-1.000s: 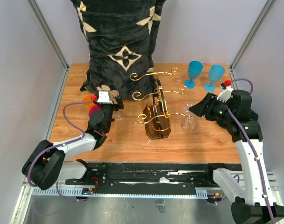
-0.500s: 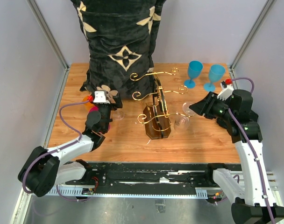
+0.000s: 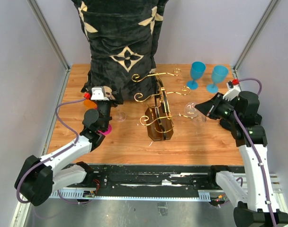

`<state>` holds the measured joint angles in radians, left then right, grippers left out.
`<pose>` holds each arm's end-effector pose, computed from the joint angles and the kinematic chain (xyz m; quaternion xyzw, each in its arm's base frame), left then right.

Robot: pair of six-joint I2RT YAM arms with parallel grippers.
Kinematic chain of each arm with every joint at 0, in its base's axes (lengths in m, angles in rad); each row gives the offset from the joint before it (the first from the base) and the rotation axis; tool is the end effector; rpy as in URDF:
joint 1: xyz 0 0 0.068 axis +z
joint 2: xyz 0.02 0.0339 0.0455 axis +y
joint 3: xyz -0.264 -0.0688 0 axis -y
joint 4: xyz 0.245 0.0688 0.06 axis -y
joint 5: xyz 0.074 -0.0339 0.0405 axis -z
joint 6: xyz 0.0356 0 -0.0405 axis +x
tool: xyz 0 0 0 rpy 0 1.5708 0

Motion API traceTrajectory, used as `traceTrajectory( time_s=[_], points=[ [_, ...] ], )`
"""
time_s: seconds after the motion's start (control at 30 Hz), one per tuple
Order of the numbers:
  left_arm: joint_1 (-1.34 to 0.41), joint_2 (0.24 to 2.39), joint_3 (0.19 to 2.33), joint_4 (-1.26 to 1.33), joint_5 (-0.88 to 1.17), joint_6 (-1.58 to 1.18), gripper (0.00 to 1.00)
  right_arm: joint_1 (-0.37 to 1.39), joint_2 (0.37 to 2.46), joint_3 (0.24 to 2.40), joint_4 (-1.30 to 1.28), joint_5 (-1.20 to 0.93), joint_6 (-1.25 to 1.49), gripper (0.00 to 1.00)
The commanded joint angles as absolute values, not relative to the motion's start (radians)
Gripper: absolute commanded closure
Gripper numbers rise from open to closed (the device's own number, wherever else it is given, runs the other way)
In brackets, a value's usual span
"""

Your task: Take the wine glass off the wine glass rack

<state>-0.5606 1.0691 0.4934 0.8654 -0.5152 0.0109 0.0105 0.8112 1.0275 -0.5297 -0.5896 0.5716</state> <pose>0.2057 -0.1084 0.2919 -0.0331 0.6121 -0.0639 0.7875 0.1629 0.0215 0.3842 0.0501 0.7910 0.3866 0.4716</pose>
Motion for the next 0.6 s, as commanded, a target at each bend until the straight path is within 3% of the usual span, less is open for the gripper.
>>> traceTrajectory(
  time_s=[0.0,0.23,0.57],
  points=[
    [-0.569,1.029,0.543,0.835,-0.524,0.008,0.1,-0.014,0.764,1.037,-0.541,-0.578,0.565,0.99],
    [-0.57,1.013,0.568,0.777,-0.515,0.002,0.09,-0.017,0.701,1.01,-0.59,-0.635,0.598,0.99],
    [-0.571,1.004,0.616,0.724,-0.502,-0.002,0.1,-0.015,0.651,0.898,-0.439,-0.771,0.743,0.99]
  ],
)
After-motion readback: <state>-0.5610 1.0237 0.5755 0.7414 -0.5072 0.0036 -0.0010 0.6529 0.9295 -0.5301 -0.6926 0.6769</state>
